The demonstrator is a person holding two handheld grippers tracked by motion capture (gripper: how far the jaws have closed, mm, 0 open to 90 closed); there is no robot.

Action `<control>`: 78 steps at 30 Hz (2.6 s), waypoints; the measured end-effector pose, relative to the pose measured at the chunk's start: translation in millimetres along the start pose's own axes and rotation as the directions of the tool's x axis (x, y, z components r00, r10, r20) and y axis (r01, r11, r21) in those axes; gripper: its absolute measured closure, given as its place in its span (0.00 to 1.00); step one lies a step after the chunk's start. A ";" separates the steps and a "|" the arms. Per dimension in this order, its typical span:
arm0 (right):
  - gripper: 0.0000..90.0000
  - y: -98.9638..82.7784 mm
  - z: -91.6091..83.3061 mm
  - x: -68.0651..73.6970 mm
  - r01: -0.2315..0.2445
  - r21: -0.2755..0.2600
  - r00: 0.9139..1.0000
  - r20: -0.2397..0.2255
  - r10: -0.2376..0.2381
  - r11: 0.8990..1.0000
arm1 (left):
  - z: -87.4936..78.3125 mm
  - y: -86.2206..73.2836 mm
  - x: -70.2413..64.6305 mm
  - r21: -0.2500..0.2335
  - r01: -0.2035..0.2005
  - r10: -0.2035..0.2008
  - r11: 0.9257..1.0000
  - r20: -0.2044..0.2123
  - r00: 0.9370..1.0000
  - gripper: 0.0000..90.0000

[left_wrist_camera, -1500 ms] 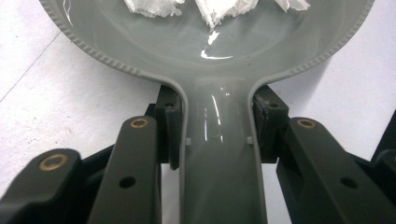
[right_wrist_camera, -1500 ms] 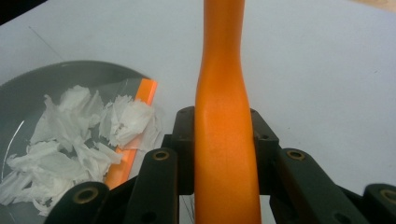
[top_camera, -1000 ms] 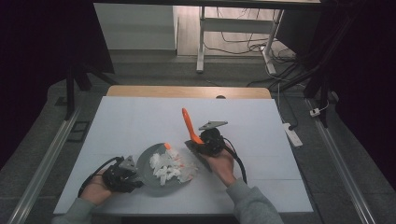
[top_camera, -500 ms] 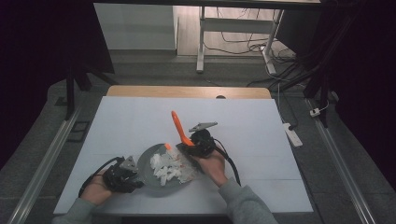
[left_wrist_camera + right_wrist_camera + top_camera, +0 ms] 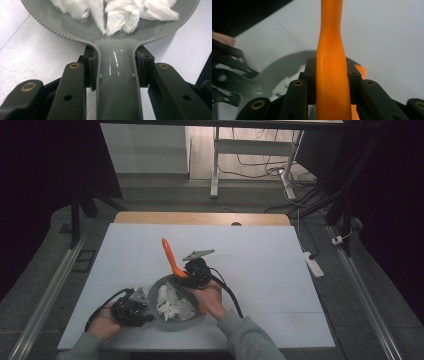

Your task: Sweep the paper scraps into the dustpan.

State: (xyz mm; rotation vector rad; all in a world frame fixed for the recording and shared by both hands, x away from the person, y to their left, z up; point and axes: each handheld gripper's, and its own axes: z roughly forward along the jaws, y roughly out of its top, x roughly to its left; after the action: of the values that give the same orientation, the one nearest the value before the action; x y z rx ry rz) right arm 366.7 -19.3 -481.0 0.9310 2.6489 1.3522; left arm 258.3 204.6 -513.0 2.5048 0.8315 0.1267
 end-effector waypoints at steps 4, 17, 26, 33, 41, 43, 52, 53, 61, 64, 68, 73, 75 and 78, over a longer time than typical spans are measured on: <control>0.78 6.6 -13.8 -5.0 0.005 -0.050 1.000 0.022 -0.004 0.999 | -0.3 -0.3 0.1 -0.001 -0.001 0.001 1.000 0.001 1.000 0.69; 0.78 8.6 -36.6 -41.9 -0.022 -0.079 0.990 0.135 0.032 0.997 | -0.2 0.0 0.3 0.000 0.000 0.000 1.000 0.000 1.000 0.69; 0.78 5.3 -18.1 -52.5 0.006 0.008 0.981 0.195 -0.007 1.000 | -0.1 -0.1 0.3 -0.001 0.000 0.000 1.000 0.000 1.000 0.69; 0.78 3.6 -0.2 -50.3 -0.023 0.038 0.990 0.139 0.017 0.999 | 0.2 0.0 0.2 -0.001 0.003 -0.003 1.000 0.000 1.000 0.69; 0.78 4.4 14.6 -20.7 0.030 0.089 0.996 0.083 -0.038 0.996 | 0.5 0.1 -0.2 -0.001 0.003 -0.003 1.000 -0.001 1.000 0.69; 0.78 4.5 15.1 -17.6 0.033 0.088 0.996 0.076 -0.040 0.996 | 0.8 0.1 -0.1 0.000 0.004 -0.004 1.000 -0.001 1.000 0.69; 0.78 5.3 11.1 2.1 0.023 0.029 0.999 -0.038 -0.022 0.999 | 1.1 -0.1 -0.1 -0.002 0.006 -0.006 1.000 -0.003 1.000 0.69; 0.78 5.3 11.1 2.1 0.023 0.029 0.999 -0.038 -0.022 0.999 | 1.2 -0.3 0.0 -0.002 0.006 -0.006 1.000 -0.003 1.000 0.69; 0.78 11.4 -17.2 -11.8 0.020 -0.075 1.000 0.001 -0.020 0.997 | 1.7 -0.9 1.0 -0.007 0.008 -0.008 1.000 0.001 1.000 0.69; 0.78 12.5 -27.8 -18.1 0.017 -0.104 0.999 0.029 -0.014 0.994 | 1.8 -1.1 1.2 -0.010 0.009 -0.009 1.000 0.001 1.000 0.69; 0.78 11.9 -38.6 -27.3 -0.001 -0.122 0.999 0.052 0.008 0.992 | 1.5 -1.6 1.8 -0.013 0.009 -0.009 1.000 0.005 1.000 0.69; 0.78 6.5 -50.3 -37.6 -0.005 -0.125 0.996 0.086 0.016 0.992 | 1.8 -2.6 2.5 -0.018 0.010 -0.010 1.000 0.007 1.000 0.69; 0.78 3.0 -55.0 -41.8 -0.011 -0.125 0.995 0.095 0.023 0.992 | 1.7 -2.8 2.6 -0.018 0.012 -0.012 1.000 0.007 1.000 0.69; 0.78 -2.5 -61.8 -47.6 -0.017 -0.123 0.994 0.105 0.030 0.992 | 1.7 -2.9 2.3 -0.019 0.015 -0.015 1.000 0.007 1.000 0.69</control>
State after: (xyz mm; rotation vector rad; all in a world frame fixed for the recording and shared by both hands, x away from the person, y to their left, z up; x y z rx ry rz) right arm 387.2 -90.2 -455.6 0.9934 2.4547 1.4082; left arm 259.1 207.3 -516.0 2.4788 0.8426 0.1205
